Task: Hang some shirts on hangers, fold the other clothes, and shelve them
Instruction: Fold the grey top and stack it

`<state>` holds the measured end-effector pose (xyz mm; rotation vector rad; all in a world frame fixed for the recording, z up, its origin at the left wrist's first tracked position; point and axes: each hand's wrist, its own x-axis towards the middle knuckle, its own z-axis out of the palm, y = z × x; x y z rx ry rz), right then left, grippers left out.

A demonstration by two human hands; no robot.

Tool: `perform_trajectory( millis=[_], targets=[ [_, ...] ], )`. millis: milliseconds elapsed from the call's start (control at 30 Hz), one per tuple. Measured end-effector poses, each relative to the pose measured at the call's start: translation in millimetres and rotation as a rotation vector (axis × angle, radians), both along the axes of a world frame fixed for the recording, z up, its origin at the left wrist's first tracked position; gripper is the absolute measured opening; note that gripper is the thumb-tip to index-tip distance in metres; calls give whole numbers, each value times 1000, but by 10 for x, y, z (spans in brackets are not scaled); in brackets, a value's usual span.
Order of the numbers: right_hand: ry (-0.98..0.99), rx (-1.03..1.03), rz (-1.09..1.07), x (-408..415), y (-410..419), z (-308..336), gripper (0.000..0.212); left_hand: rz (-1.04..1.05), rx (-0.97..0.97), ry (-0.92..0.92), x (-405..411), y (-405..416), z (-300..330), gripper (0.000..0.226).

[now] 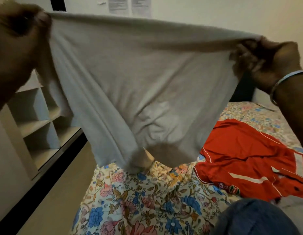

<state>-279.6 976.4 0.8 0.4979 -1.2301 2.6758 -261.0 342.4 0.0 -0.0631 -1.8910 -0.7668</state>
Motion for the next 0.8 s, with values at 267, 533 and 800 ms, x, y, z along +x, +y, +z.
perform_trajectory(
  millis=[267,533,800],
  targets=[
    [-541,623,-201,-1153,-513,-640,33,116,-689,-847,54,844,-220,33],
    [-187,417,-479,-1533,-705,-163,26,165,-157,-272,-441,876,-118,35],
    [6,426,-905,-734,-228,-209,27,31,-138,-234,-125,344,-387,46]
  ],
)
